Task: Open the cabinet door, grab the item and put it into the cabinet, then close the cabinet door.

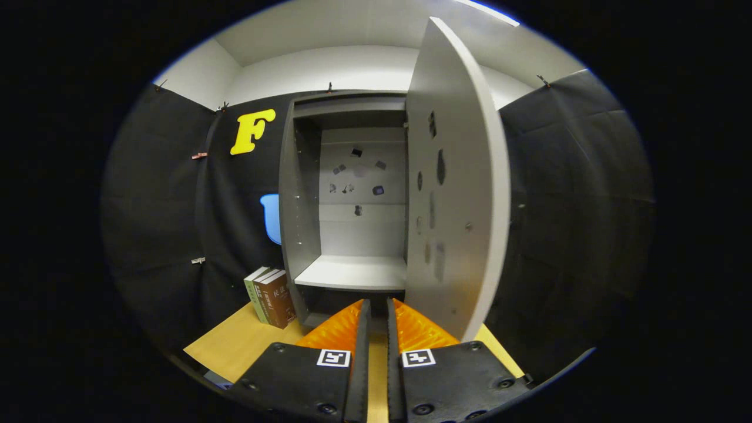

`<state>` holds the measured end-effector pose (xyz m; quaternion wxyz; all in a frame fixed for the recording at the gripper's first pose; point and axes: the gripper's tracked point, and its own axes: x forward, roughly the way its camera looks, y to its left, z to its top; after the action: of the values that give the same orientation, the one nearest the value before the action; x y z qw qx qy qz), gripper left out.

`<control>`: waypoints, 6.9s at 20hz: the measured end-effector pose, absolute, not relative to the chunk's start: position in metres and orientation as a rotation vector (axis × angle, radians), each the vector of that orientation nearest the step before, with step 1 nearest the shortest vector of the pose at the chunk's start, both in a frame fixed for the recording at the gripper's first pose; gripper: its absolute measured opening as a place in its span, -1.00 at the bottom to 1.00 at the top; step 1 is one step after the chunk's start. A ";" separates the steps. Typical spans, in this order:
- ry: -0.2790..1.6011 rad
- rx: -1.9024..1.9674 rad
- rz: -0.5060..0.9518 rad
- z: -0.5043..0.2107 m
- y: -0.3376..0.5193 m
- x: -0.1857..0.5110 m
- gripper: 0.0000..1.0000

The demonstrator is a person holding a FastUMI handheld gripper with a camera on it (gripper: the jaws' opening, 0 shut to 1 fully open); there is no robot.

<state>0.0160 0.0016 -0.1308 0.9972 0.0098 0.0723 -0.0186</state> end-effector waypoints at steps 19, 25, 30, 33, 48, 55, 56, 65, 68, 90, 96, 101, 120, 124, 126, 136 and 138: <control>0.653 0.070 -0.064 -0.409 0.091 0.068 -0.07; 0.833 0.038 -0.054 -0.499 0.085 0.067 -0.10; 0.951 0.077 -0.057 -0.556 0.087 0.060 -0.10; 0.991 0.057 -0.087 -0.576 0.083 0.062 -0.10; 1.080 0.025 -0.100 -0.602 0.078 0.058 -0.59; 0.990 0.009 -0.095 -0.550 0.074 0.072 -0.59; 0.972 0.017 -0.097 -0.538 0.074 0.078 -0.59; 0.676 0.015 -0.119 -0.390 0.061 0.157 -0.59; 0.586 0.012 -0.099 -0.345 0.067 0.183 -0.59; 0.356 0.050 -0.089 -0.241 0.065 0.419 -0.60; 0.404 0.076 -0.113 -0.262 0.051 0.445 -0.60; 0.386 0.071 -0.098 -0.264 0.044 0.461 -0.43; 0.093 0.062 0.020 -0.127 0.079 0.345 0.14; 0.041 0.011 -0.030 -0.105 0.075 0.279 0.80; 0.026 0.010 -0.028 -0.096 0.079 0.238 0.99; 0.006 0.027 -0.122 -0.056 0.046 0.078 0.95; -0.009 -0.005 -0.177 -0.049 0.026 0.048 0.95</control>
<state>0.0484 0.0256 -0.0491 0.9961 -0.0024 -0.0044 -0.0885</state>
